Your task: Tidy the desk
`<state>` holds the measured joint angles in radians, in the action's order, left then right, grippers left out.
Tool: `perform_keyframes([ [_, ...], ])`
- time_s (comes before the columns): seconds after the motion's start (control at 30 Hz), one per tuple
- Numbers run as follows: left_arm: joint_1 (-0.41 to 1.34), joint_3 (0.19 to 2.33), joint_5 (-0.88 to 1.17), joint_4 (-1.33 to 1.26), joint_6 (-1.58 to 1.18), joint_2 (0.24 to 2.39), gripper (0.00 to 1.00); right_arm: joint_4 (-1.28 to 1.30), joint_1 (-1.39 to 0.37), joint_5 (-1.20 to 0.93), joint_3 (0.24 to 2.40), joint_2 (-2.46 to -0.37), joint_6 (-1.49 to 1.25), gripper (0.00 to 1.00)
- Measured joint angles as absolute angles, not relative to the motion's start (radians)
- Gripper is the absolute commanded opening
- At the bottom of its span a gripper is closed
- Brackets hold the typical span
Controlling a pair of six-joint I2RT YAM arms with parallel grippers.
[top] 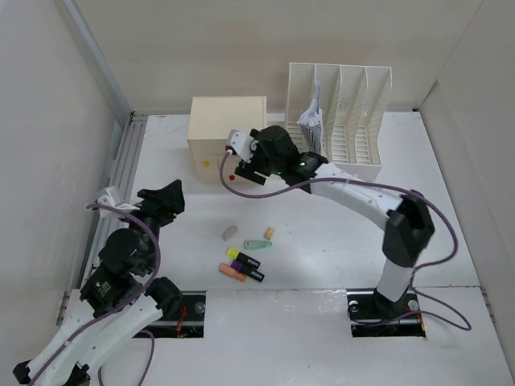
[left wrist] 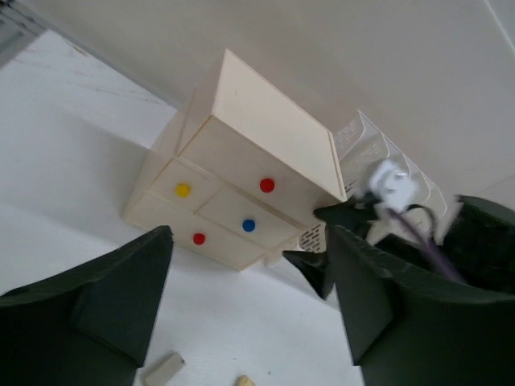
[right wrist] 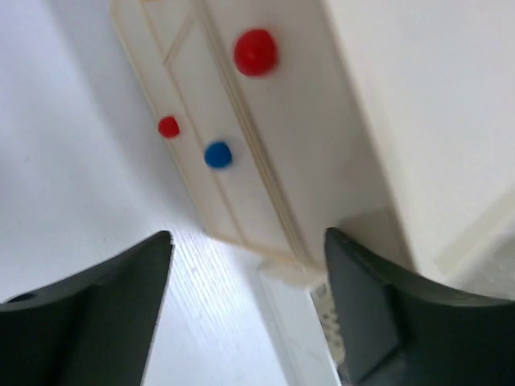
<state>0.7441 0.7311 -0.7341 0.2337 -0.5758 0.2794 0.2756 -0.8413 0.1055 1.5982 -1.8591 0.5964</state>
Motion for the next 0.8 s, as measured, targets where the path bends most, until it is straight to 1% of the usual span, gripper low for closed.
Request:
perform_keyframes([
  [0.07, 0.744, 0.675, -0.715, 0.198, -0.639, 0.306, 0.62, 0.290, -0.816, 0.061, 1.544, -1.752, 0.593, 0.87],
  [0.1, 0.744, 0.644, -0.702, 0.178, -0.669, 0.326, 0.59, 0.290, -0.804, 0.050, 1.537, -1.703, 0.588, 0.84],
  [0.13, 0.744, 0.607, -0.689, 0.146, -0.693, 0.353, 0.51, 0.284, -0.797, 0.043, 1.537, -1.662, 0.582, 0.80],
  [0.17, 0.744, 0.570, -0.675, 0.118, -0.719, 0.386, 0.47, 0.272, -0.789, 0.036, 1.537, -1.617, 0.569, 0.74],
  [0.2, 0.744, 0.528, -0.663, 0.072, -0.736, 0.422, 0.44, 0.263, -0.779, 0.023, 1.537, -1.570, 0.556, 0.66],
  [0.23, 0.744, 0.491, -0.653, 0.035, -0.750, 0.459, 0.39, 0.256, -0.767, 0.005, 1.536, -1.526, 0.542, 0.40],
  [0.27, 0.744, 0.459, -0.648, -0.002, -0.764, 0.504, 0.31, 0.247, -0.754, -0.015, 1.534, -1.486, 0.527, 0.30],
  [0.33, 0.737, 0.427, -0.640, -0.067, -0.776, 0.609, 0.30, 0.227, -0.718, -0.064, 1.522, -1.420, 0.487, 0.09],
  [0.37, 0.728, 0.424, -0.635, -0.105, -0.773, 0.670, 0.30, 0.221, -0.696, -0.090, 1.515, -1.391, 0.470, 0.07],
  [0.47, 0.678, 0.424, -0.616, -0.226, -0.760, 0.836, 0.30, 0.210, -0.622, -0.183, 1.489, -1.343, 0.410, 0.07],
  [0.5, 0.655, 0.424, -0.604, -0.268, -0.752, 0.885, 0.32, 0.210, -0.602, -0.209, 1.484, -1.340, 0.395, 0.07],
  [0.53, 0.630, 0.424, -0.590, -0.303, -0.746, 0.928, 0.38, 0.209, -0.581, -0.237, 1.477, -1.340, 0.380, 0.07],
  [0.67, 0.534, 0.447, -0.533, -0.403, -0.725, 1.074, 0.48, 0.218, -0.519, -0.318, 1.440, -1.343, 0.334, 0.08],
  [0.7, 0.514, 0.463, -0.522, -0.417, -0.721, 1.108, 0.53, 0.222, -0.508, -0.333, 1.434, -1.343, 0.325, 0.08],
  [0.8, 0.465, 0.522, -0.486, -0.450, -0.704, 1.190, 0.54, 0.224, -0.489, -0.370, 1.422, -1.341, 0.308, 0.08],
])
